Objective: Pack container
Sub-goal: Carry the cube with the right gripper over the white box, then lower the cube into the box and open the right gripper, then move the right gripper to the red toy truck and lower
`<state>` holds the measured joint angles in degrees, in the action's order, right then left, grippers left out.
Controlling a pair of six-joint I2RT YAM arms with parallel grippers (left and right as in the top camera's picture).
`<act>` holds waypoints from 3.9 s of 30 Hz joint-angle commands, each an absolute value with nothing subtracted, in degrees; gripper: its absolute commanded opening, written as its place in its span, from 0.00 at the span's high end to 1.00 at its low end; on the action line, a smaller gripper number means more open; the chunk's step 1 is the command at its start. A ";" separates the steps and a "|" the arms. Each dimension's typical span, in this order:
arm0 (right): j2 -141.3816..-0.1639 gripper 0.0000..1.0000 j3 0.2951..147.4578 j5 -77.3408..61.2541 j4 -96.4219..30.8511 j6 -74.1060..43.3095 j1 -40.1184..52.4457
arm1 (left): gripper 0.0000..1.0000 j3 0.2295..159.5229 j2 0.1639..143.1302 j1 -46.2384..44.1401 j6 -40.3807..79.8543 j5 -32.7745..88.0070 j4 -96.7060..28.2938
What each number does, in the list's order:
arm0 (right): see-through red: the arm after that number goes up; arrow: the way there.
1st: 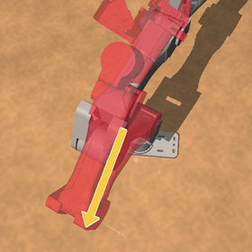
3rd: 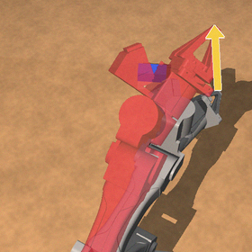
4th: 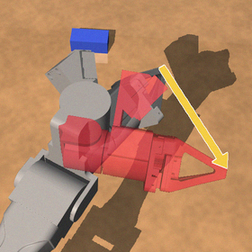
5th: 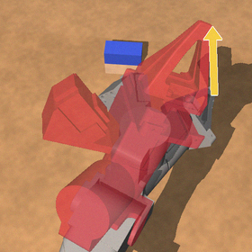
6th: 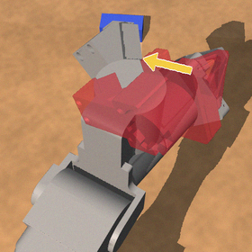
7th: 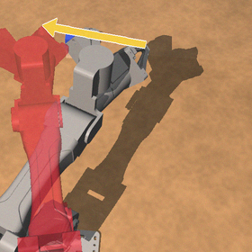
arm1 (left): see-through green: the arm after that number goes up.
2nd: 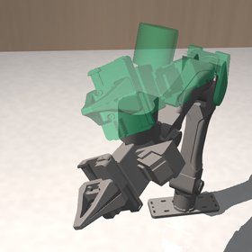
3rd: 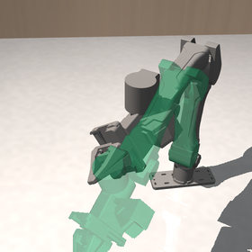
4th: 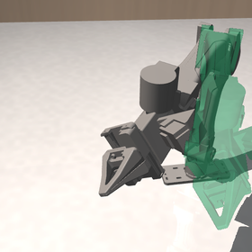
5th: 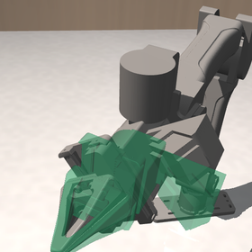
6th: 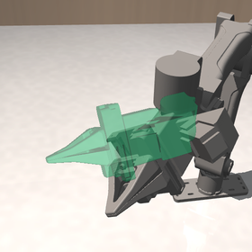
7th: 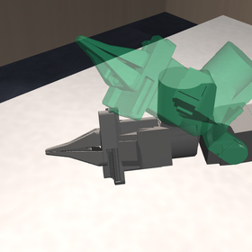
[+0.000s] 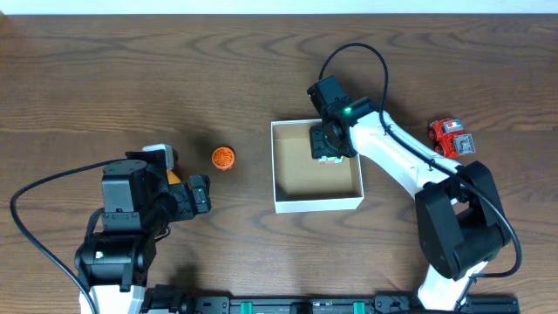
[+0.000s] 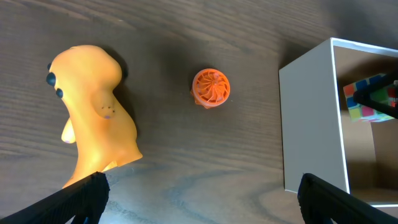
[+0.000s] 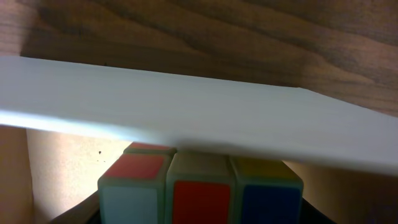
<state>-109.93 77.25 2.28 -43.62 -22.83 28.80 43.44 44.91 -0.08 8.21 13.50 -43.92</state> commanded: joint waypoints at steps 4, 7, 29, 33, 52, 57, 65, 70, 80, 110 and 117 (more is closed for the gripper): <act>-109.62 0.46 78.67 2.66 -43.38 -23.79 29.30 | 0.02 44.84 44.86 -0.25 8.67 13.93 -44.14; -109.62 0.41 78.67 2.94 -43.24 -23.83 29.32 | 0.02 44.84 44.86 -0.25 8.67 13.93 -44.14; -97.80 0.74 78.72 4.14 -43.46 -19.73 32.45 | 0.02 44.82 44.86 -0.25 8.67 13.93 -44.12; -98.63 0.89 78.70 4.32 -44.05 -19.64 35.09 | 0.02 44.82 44.86 -0.25 8.67 13.93 -44.12; -109.82 0.98 78.67 11.35 -39.53 -20.27 36.97 | 0.02 44.82 44.86 -0.25 8.67 13.93 -44.31; -109.82 0.98 78.67 15.22 -39.64 -23.11 36.42 | 0.02 44.80 44.86 -0.23 8.67 13.93 -44.34; -109.82 0.97 78.67 15.16 -41.45 -23.14 34.79 | 0.02 44.82 44.86 -0.25 8.67 13.93 -44.34; -109.82 0.96 78.67 14.76 -41.74 -23.11 34.68 | 0.02 44.82 44.86 -0.23 8.67 13.93 -44.34; -109.82 0.93 78.67 5.89 -43.79 -20.73 34.89 | 0.02 44.82 44.86 -0.23 8.67 13.93 -44.31; -109.82 0.85 78.61 16.75 -45.67 -26.37 34.76 | 0.02 44.82 44.86 -0.25 8.64 13.93 -44.77; -109.82 0.80 78.61 16.71 -42.96 -26.37 34.79 | 0.02 44.82 44.86 -0.25 8.67 13.91 -44.80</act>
